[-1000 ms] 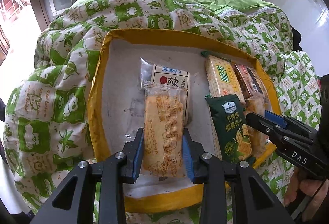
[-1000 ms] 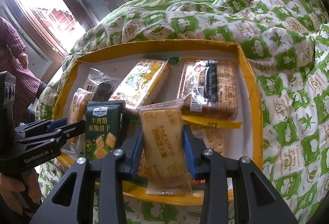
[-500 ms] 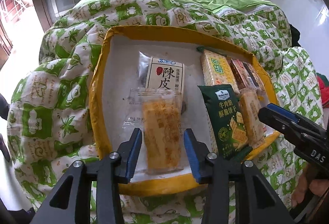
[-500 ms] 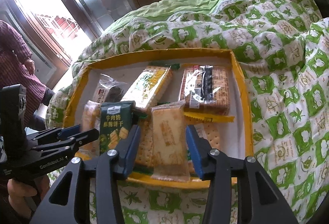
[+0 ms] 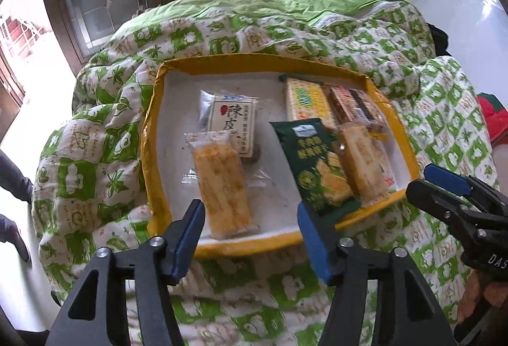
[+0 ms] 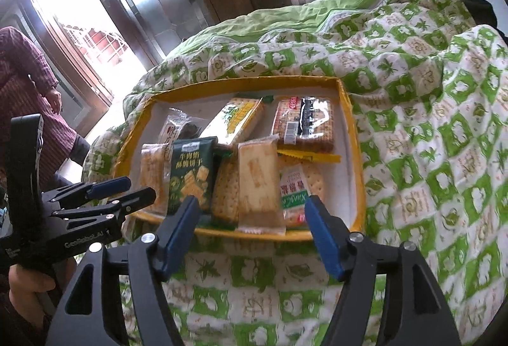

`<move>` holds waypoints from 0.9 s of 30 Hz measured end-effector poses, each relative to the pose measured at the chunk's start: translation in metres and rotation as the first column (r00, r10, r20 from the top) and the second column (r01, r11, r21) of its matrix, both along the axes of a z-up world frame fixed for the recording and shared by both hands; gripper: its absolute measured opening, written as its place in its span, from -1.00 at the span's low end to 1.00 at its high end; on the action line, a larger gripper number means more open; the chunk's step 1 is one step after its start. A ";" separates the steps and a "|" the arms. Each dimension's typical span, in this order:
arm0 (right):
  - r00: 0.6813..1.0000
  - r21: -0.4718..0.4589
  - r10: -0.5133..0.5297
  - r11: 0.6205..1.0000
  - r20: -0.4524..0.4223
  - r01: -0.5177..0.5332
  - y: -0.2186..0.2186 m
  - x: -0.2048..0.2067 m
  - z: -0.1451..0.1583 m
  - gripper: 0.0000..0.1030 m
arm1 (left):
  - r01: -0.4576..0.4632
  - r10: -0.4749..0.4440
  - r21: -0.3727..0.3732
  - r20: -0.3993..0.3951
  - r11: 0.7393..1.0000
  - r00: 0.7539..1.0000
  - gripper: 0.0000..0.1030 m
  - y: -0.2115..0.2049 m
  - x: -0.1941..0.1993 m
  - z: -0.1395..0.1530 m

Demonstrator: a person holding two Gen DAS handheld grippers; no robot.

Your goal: Organize snacks

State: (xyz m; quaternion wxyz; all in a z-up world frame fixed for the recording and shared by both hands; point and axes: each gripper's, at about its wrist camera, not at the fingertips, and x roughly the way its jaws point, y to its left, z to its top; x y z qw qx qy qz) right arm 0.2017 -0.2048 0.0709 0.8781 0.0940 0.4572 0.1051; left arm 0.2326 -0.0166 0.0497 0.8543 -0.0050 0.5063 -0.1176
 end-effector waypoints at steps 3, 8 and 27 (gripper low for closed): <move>1.000 -0.013 0.002 1.000 -0.003 -0.002 -0.002 -0.014 0.001 0.48 | 0.003 -0.003 -0.013 0.004 1.000 1.000 0.26 -0.002 -0.014 0.003; 1.000 -0.034 -0.019 0.999 -0.002 0.019 -0.006 -0.041 0.002 0.68 | -0.010 0.010 -0.009 0.017 1.000 1.000 0.39 0.001 -0.039 0.005; 0.995 -0.105 -0.038 0.993 0.093 0.048 -0.005 -0.131 -0.002 1.00 | -0.112 0.098 0.107 0.125 0.988 0.987 0.98 0.006 -0.122 0.014</move>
